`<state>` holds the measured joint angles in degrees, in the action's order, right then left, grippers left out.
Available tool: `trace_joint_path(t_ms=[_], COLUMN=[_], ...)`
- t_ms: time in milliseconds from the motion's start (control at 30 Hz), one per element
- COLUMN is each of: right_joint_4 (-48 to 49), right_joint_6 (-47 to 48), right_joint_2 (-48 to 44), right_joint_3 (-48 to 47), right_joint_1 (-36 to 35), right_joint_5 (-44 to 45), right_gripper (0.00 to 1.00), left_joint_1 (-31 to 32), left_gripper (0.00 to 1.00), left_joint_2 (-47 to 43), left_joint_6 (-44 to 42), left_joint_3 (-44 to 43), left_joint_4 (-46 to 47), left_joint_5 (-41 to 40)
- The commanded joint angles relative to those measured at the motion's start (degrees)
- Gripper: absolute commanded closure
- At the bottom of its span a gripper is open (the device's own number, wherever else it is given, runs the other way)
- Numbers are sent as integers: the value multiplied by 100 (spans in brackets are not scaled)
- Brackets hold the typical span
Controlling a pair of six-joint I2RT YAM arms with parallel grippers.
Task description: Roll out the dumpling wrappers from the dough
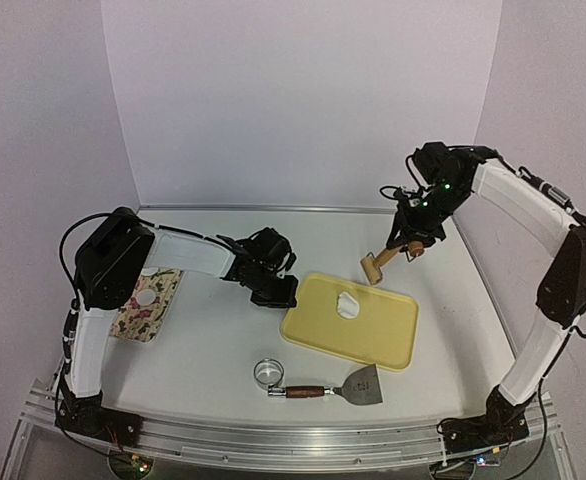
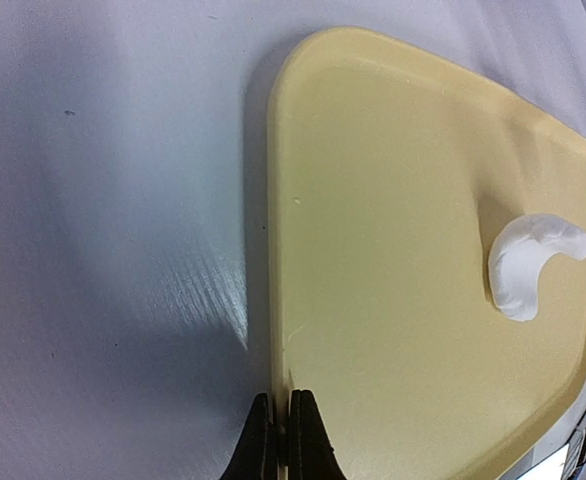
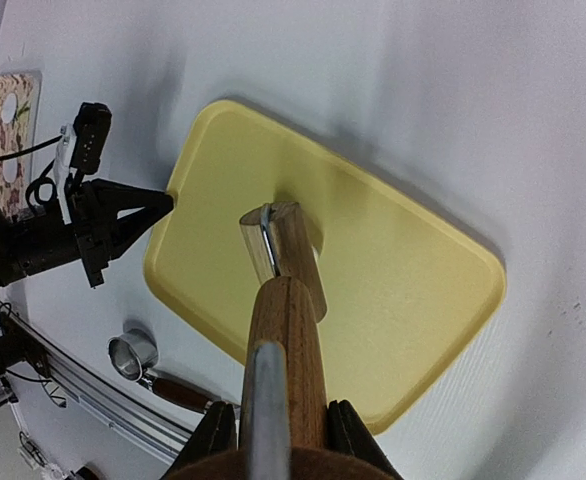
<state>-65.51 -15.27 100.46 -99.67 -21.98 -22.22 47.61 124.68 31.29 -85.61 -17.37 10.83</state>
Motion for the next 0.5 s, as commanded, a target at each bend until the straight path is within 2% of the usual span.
trace_joint_path(t_ms=[0, 467], right_joint_4=[-9, -7], right_joint_6=[30, 292], right_joint_2=[493, 1163], right_joint_3=[-331, -518], right_joint_1=[-263, -596], right_joint_5=[17, 133], right_gripper=[100, 100], left_joint_1=[-45, -33], left_gripper=[100, 100], left_joint_2=[-76, -85], left_joint_6=[-123, -97], left_joint_3=[232, 285], left_joint_4=[-357, -311], left_joint_5=[-33, -2])
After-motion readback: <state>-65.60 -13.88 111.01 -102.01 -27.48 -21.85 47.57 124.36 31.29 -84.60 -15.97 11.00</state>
